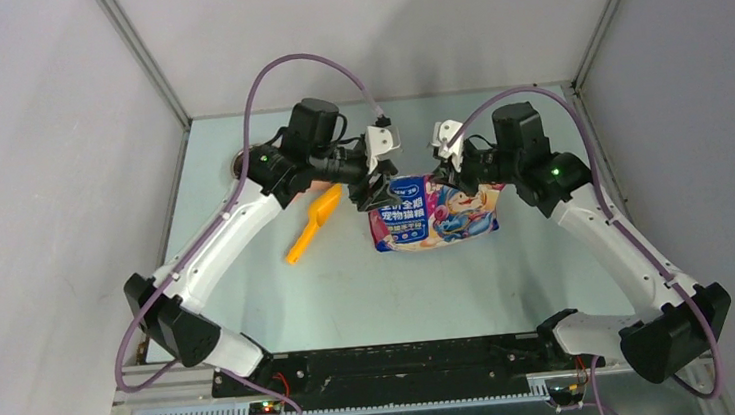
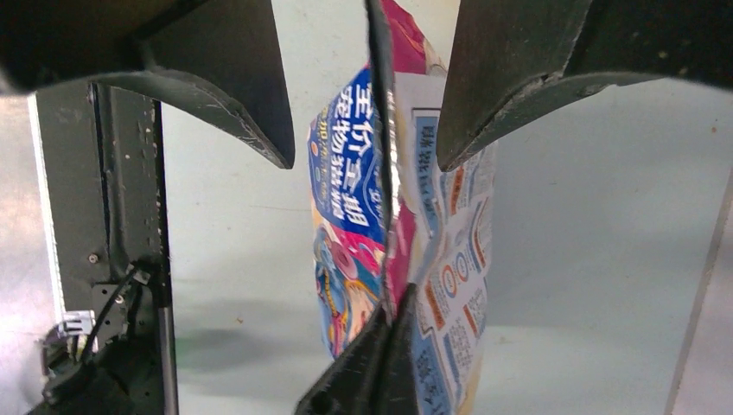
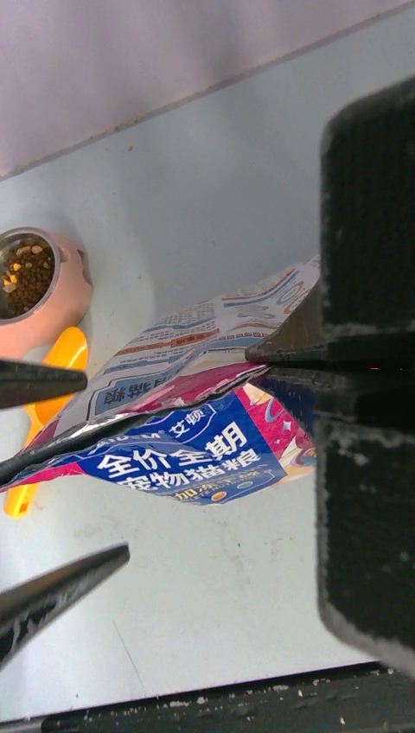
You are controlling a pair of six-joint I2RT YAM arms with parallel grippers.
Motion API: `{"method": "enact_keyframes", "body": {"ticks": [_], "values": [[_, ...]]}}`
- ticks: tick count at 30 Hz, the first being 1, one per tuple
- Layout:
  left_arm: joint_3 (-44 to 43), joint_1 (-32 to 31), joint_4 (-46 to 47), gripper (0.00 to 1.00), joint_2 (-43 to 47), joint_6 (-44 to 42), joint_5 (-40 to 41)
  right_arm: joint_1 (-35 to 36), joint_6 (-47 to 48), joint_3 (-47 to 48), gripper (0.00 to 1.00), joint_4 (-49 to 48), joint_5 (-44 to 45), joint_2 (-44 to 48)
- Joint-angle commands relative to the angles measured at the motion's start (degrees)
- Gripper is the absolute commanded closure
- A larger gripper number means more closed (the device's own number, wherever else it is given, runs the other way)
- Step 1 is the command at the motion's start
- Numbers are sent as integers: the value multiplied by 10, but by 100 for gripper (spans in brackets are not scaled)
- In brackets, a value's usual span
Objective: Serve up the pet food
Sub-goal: Close the pet food bag at the center of the board.
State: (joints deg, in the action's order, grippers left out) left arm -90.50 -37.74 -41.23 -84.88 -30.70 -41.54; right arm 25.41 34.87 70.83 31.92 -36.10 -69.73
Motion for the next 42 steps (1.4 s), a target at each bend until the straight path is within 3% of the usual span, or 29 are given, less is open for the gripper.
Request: {"method": "enact_keyframes", "body": {"ticks": [1, 4, 7, 9, 11, 18, 20, 23, 26, 37, 39, 42], "values": [[-41, -13, 23, 33, -21, 30, 30, -15, -17, 2, 100, -7, -91, 21], [-60, -22, 10, 43, -37, 26, 40, -24, -14, 12, 100, 9, -106, 22], [-76, -29, -3, 78, -55, 17, 37, -31, -12, 18, 100, 15, -117, 24], [-83, -34, -15, 92, -61, 8, 34, -35, -9, 25, 100, 23, -120, 24], [-86, -36, -27, 99, -62, -2, 33, -38, -3, 35, 100, 34, -126, 19], [-115, -28, -89, 100, -59, -25, -40, -56, -3, 81, 100, 68, -177, -20], [-128, -22, -107, 100, -62, -27, -72, -60, -16, 100, 88, 75, -201, -39], [-135, -18, -115, 100, -68, -22, -94, -61, -18, 134, 62, 104, -232, -70], [-134, -13, -111, 100, -72, -8, -104, -53, -19, 144, 54, 110, -243, -85], [-127, 14, -62, 100, -77, 60, -136, 4, 20, 126, 52, 118, -164, -106], [-124, 14, -60, 100, -77, 61, -138, 5, 21, 126, 55, 119, -158, -107], [-121, 15, -58, 100, -76, 61, -138, 7, 25, 126, 66, 121, -150, -108]]}}
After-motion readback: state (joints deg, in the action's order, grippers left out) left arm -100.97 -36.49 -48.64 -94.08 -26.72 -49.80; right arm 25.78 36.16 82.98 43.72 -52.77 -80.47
